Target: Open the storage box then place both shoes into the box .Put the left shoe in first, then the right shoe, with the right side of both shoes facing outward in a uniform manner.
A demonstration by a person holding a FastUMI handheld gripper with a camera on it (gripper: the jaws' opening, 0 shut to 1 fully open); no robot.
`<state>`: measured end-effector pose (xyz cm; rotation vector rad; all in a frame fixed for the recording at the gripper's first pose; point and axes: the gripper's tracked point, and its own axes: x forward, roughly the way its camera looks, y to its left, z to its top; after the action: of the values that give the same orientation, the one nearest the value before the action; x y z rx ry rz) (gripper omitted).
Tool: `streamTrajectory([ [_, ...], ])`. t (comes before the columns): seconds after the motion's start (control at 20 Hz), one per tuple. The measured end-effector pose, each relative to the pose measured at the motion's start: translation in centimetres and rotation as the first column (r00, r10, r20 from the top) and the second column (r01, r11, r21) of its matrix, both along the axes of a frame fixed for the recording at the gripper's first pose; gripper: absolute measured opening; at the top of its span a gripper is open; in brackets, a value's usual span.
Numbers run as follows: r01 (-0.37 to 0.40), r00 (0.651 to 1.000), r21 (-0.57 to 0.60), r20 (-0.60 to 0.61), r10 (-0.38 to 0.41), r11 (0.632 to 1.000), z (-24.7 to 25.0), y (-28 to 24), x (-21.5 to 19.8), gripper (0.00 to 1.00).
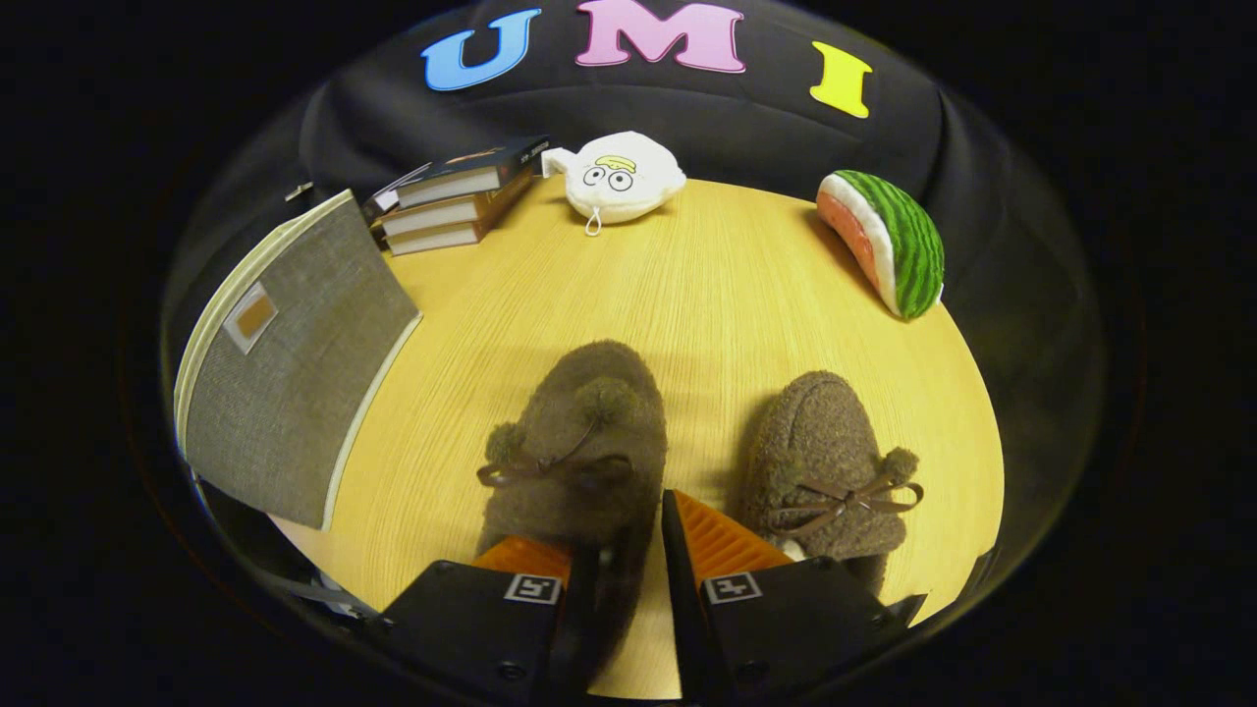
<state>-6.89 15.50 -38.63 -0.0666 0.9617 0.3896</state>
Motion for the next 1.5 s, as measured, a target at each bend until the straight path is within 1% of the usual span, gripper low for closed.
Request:
streamTrajectory([
  [0.1, 0.056, 0.998, -0.01, 0.003, -0.056, 0.998, 0.2, -0.2, 0.6, 0.24],
  [0.15, 0.082, 0.997, -0.006, -0.013, -0.082, 0.997, 0.4, -0.3, 0.4, 0.13],
  [0.2, 0.105, 0.994, 0.012, -0.029, -0.105, 0.994, 0.9, -0.2, 0.2, 0.1],
  [0.25, 0.123, 0.992, 0.029, -0.035, -0.122, 0.992, 1.5, -0.1, 0.1, 0.08],
  [0.4, 0.162, 0.986, 0.058, -0.033, -0.161, 0.985, 4.4, 0.0, 0.1, 0.09],
  [0.55, 0.209, 0.978, 0.108, -0.034, -0.207, 0.972, 9.0, 0.8, 0.2, 0.08],
  [0.7, 0.237, 0.971, 0.146, -0.06, -0.231, 0.96, 14.0, 3.0, 0.2, 0.08],
  [0.8, 0.228, 0.973, 0.17, -0.065, -0.22, 0.959, 17.5, 5.3, 0.4, 0.08],
  [0.9, 0.199, 0.98, 0.204, -0.058, -0.191, 0.959, 20.8, 8.7, 0.6, 0.08],
  [1.05, 0.164, 0.985, 0.24, -0.086, -0.148, 0.957, 23.6, 14.4, 0.0, 0.08],
  [1.2, 0.161, 0.978, 0.225, -0.17, -0.124, 0.961, 23.4, 19.5, -1.6, 0.08],
  [1.3, 0.145, 0.971, 0.215, -0.217, -0.097, 0.966, 22.5, 22.7, -2.7, 0.08],
  [1.5, 0.107, 0.964, 0.185, -0.259, -0.057, 0.977, 19.8, 27.8, -3.9, 0.08],
])
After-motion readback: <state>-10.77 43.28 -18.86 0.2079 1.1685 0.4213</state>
